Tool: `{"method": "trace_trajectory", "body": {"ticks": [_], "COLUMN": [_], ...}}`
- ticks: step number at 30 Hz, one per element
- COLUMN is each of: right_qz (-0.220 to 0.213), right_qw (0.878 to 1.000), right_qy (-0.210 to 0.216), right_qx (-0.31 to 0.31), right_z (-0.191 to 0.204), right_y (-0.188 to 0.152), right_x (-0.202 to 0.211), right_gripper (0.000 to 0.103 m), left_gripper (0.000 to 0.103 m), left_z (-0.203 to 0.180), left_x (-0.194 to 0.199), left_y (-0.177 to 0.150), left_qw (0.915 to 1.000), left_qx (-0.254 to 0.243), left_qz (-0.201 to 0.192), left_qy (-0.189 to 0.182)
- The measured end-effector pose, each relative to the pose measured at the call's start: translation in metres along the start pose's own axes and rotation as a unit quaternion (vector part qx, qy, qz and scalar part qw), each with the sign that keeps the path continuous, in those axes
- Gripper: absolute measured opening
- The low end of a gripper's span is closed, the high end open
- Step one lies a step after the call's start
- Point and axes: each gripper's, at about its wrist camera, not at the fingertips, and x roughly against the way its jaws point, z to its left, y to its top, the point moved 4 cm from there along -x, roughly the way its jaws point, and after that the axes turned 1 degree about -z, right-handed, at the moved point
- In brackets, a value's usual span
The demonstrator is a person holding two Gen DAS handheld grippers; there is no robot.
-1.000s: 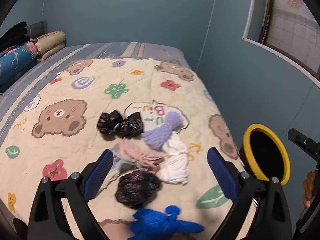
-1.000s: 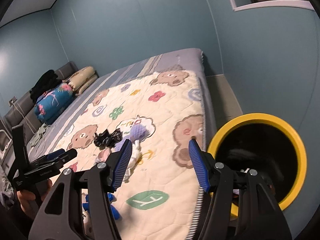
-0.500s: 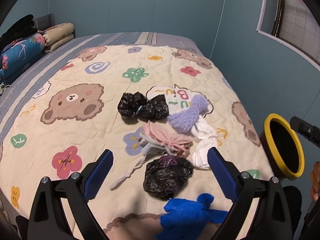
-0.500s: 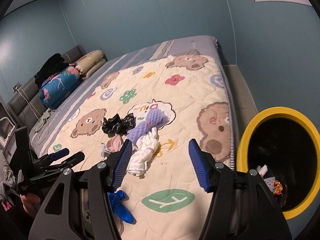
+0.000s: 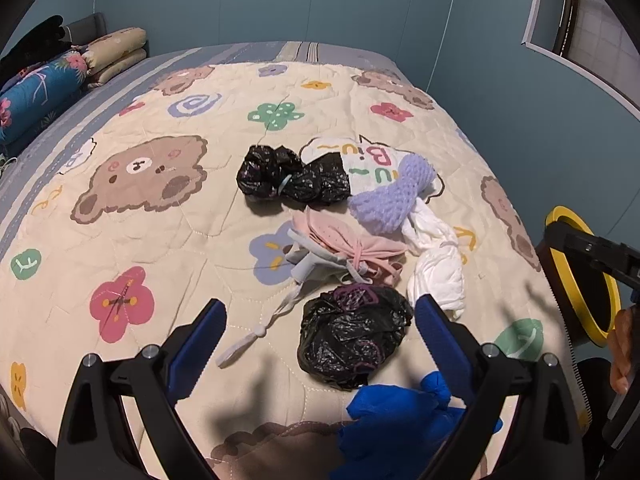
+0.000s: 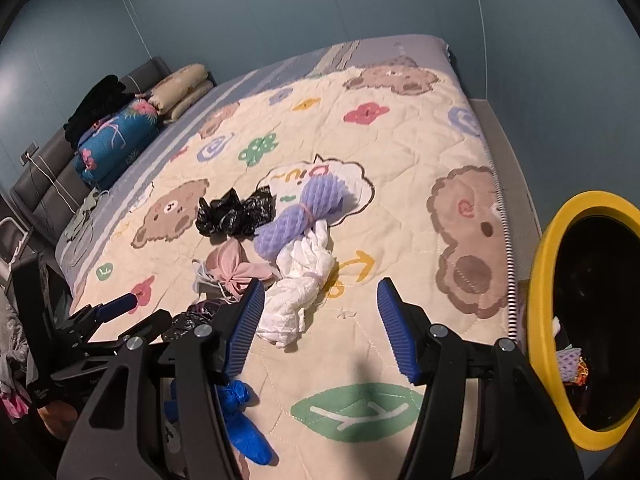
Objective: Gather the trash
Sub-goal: 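Grasp the black plastic bag with the left tool while the right tool grasps the white tissue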
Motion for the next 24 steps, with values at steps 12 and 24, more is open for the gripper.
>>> {"method": "trace_trajectory", "body": {"ticks": [12, 24], "right_qz": [0.047, 0.098], "right_qw": [0.999, 0.994], "right_qy": [-0.012, -0.039], "right_qx": [0.020, 0.025], "right_z": [0.012, 0.021], "right_y": [0.000, -0.004], "right_x": [-0.059, -0.118], "right_gripper": [0.056, 0.056], "left_gripper": [0.092, 0.083], "left_z": [0.002, 0.008], "left_x": [-0.026, -0.043], "left_y": [-0.011, -0.011], "left_qw": [0.9997, 0.9993], "left_qx": [0.003, 0.011], "left_qz": [0.025, 0.037], "left_qy": [0.001, 0.000]}}
